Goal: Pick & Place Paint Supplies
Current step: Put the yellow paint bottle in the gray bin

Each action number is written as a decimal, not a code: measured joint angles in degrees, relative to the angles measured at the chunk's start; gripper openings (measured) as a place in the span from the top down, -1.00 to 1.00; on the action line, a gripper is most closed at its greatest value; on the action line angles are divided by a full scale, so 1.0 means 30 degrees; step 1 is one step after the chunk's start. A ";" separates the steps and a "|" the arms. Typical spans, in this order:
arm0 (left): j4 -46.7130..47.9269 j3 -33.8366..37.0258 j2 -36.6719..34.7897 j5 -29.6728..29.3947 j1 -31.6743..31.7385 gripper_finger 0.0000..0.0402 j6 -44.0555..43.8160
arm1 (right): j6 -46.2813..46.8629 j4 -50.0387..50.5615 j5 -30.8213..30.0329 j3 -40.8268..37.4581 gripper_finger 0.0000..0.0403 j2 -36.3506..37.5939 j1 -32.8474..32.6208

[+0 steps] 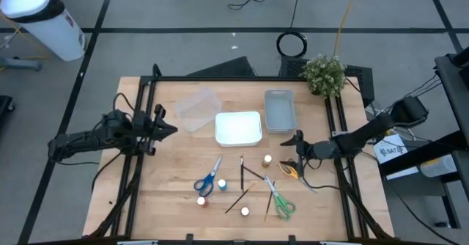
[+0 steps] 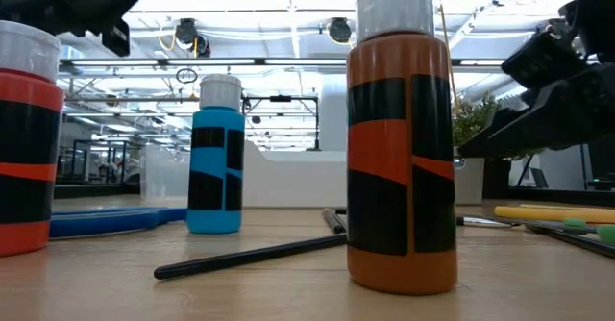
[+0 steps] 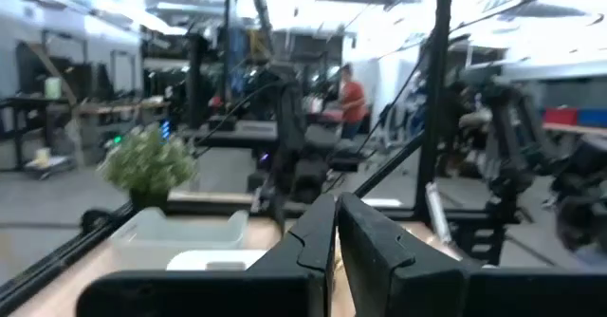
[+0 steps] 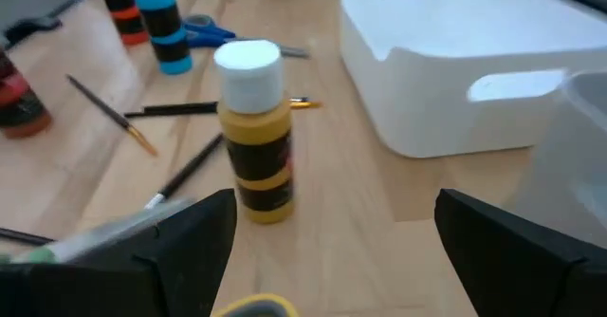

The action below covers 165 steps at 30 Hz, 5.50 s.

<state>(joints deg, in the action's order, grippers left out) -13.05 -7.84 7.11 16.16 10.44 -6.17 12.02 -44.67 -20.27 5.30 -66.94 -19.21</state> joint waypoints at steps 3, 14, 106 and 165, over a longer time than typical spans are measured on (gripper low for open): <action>-0.1046 0.0000 0.0000 0.0009 -0.0151 0.85 0.1049 | 0.0776 -0.0806 0.0353 0.0000 -0.69 -0.1186 0.0093; -0.2939 -0.0006 0.1429 0.2128 -0.1075 0.85 0.3928 | -0.0837 -0.1357 0.2383 0.2191 -0.69 -0.4628 0.0557; 0.5631 -2.1189 2.9313 -0.6768 -0.3419 -0.25 0.5400 | -0.6751 1.0017 0.3284 1.3360 0.39 -0.4231 0.5626; 0.8863 -2.1274 2.7649 -1.0573 -0.3073 0.79 0.2010 | -0.5613 1.4465 0.3286 1.3355 -0.50 -0.2102 0.4841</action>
<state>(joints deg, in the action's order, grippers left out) 13.54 -71.66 90.06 -15.56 1.22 -0.14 -4.81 -1.27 -10.41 45.36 -73.25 -4.69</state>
